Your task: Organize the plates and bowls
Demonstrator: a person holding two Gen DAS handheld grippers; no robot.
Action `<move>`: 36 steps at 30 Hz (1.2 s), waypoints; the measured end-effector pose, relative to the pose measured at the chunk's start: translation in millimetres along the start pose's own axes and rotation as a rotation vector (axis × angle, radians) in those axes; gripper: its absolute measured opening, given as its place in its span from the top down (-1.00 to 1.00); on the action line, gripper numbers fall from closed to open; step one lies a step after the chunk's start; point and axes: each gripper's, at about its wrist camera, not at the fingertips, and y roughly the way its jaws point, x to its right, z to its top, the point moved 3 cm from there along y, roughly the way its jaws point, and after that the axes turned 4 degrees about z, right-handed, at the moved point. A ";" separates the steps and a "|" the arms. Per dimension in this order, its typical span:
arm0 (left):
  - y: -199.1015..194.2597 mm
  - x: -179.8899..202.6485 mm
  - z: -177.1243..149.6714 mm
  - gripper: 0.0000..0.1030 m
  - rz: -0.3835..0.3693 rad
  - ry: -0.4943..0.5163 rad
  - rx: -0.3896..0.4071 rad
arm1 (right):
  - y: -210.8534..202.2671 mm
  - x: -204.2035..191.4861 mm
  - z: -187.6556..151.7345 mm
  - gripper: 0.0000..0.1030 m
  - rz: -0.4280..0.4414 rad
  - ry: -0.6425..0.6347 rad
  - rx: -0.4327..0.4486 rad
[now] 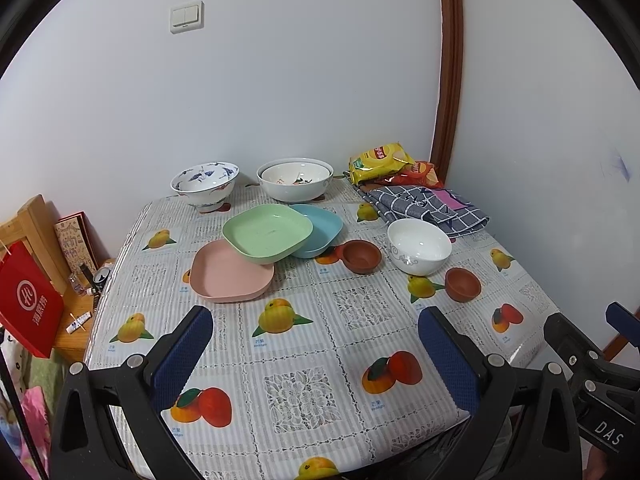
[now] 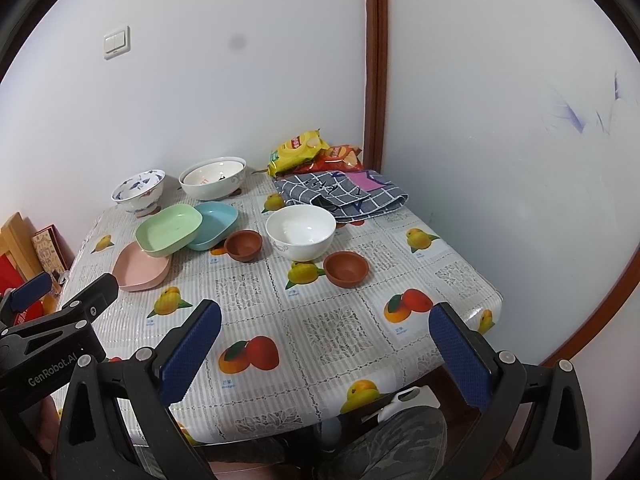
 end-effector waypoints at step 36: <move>-2.5 3.7 -2.4 -1.00 0.007 -0.004 0.005 | -6.1 0.2 0.5 -0.99 -0.003 -0.002 0.014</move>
